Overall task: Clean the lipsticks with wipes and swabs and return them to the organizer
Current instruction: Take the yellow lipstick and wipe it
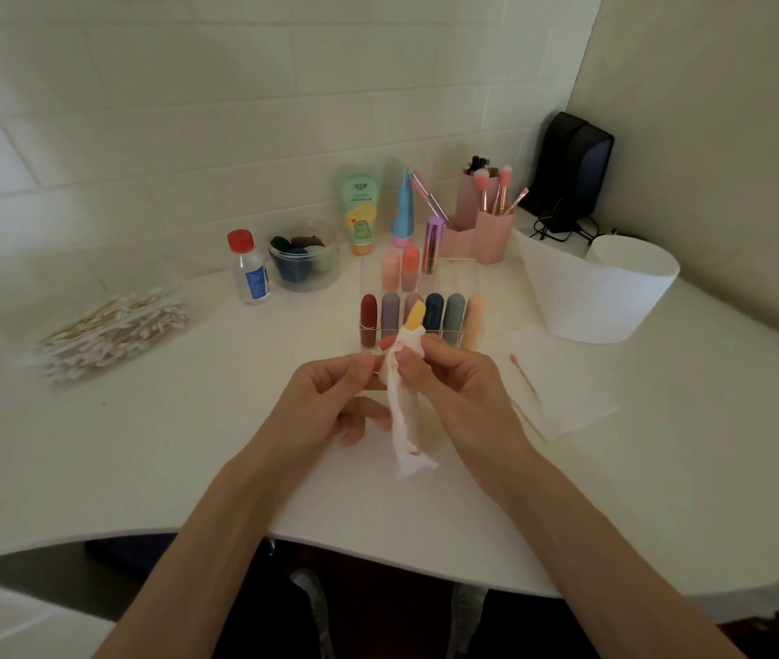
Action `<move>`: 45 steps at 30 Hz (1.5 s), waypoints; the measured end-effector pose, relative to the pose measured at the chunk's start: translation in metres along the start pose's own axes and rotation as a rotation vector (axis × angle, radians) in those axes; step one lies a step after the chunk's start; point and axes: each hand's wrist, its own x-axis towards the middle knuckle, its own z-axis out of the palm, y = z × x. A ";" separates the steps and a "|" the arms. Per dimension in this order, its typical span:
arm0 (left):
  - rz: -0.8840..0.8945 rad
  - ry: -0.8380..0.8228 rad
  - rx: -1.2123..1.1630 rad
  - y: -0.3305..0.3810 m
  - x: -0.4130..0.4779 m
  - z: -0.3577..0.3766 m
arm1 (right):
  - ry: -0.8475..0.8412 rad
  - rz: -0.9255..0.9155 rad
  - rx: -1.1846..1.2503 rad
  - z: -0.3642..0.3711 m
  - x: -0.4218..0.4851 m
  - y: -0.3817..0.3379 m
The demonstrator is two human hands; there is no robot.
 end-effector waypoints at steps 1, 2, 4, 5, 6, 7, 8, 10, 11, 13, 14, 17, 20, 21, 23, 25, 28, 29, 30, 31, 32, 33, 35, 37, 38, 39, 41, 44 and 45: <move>-0.016 -0.040 -0.013 0.000 0.000 -0.002 | -0.004 -0.010 -0.001 0.000 -0.001 -0.002; -0.022 -0.062 -0.011 -0.001 0.001 -0.003 | -0.009 -0.017 -0.011 0.000 -0.002 -0.003; -0.011 -0.044 0.011 -0.002 0.002 -0.005 | -0.008 -0.016 -0.011 0.001 -0.003 -0.003; 0.010 -0.007 0.031 -0.003 0.002 -0.005 | -0.001 -0.013 -0.005 0.002 -0.003 -0.004; 0.036 0.033 0.046 -0.003 0.002 -0.004 | 0.012 -0.014 -0.006 0.002 -0.001 -0.002; 0.061 0.070 0.053 -0.003 0.002 -0.003 | 0.023 -0.019 -0.020 0.002 -0.001 -0.001; 0.082 0.100 0.051 -0.004 0.002 -0.003 | 0.035 -0.020 -0.038 0.003 0.000 -0.001; 0.094 0.132 0.054 -0.005 0.002 -0.004 | 0.047 -0.012 -0.064 0.002 0.000 -0.002; 0.081 0.125 0.063 -0.005 0.001 -0.003 | 0.040 -0.008 -0.070 0.001 0.000 -0.002; 0.019 0.046 0.052 -0.003 0.000 -0.002 | 0.008 0.002 -0.039 0.000 -0.002 -0.004; -0.016 -0.010 0.018 -0.002 0.000 -0.001 | -0.003 0.003 -0.015 -0.001 -0.003 -0.004; -0.036 -0.086 -0.018 0.000 -0.003 0.001 | 0.012 -0.010 -0.017 -0.001 -0.003 -0.005; 0.031 -0.016 0.061 -0.003 -0.001 0.000 | 0.011 -0.027 -0.056 -0.001 -0.002 -0.002; 0.036 0.013 0.068 -0.004 0.000 -0.001 | 0.010 -0.029 -0.074 0.000 -0.001 -0.002; 0.037 0.055 0.080 -0.005 0.001 -0.002 | 0.022 -0.016 -0.120 0.000 -0.001 -0.003; 0.018 0.047 0.074 -0.005 0.001 -0.002 | 0.010 0.003 -0.106 -0.002 -0.002 -0.005; -0.033 -0.055 -0.022 -0.006 0.001 -0.003 | -0.011 0.017 -0.026 -0.005 -0.004 -0.007; -0.036 -0.080 -0.036 -0.005 0.000 -0.004 | -0.005 0.016 -0.010 -0.005 -0.004 -0.008; -0.023 -0.092 -0.019 -0.006 0.001 -0.005 | -0.004 0.013 -0.004 -0.005 -0.004 -0.008; 0.000 -0.101 0.012 -0.006 0.000 -0.005 | -0.009 0.007 -0.009 -0.005 -0.003 -0.007; 0.020 -0.096 0.037 -0.007 -0.001 -0.005 | -0.016 0.002 -0.018 -0.005 -0.003 -0.006; 0.032 -0.073 0.046 -0.007 -0.001 -0.004 | -0.017 -0.004 -0.029 -0.004 -0.003 -0.006; 0.054 0.001 0.072 -0.006 0.000 -0.003 | -0.004 -0.035 -0.105 -0.002 -0.002 -0.005; 0.062 0.044 0.108 -0.008 0.001 -0.003 | -0.010 -0.075 -0.172 -0.002 -0.001 -0.004; 0.057 0.038 0.096 -0.008 0.001 -0.003 | -0.012 -0.081 -0.174 -0.002 -0.001 -0.003; 0.034 0.017 0.069 -0.007 0.000 -0.003 | -0.012 -0.082 -0.160 -0.002 -0.001 -0.003; -0.027 -0.064 0.008 -0.005 0.000 -0.004 | -0.014 -0.069 -0.101 -0.003 -0.002 -0.003; -0.035 -0.149 -0.031 -0.004 -0.001 -0.003 | -0.013 -0.073 -0.079 -0.005 -0.001 -0.003; -0.022 -0.152 -0.013 -0.004 -0.001 -0.002 | -0.016 -0.081 -0.092 -0.005 -0.001 -0.002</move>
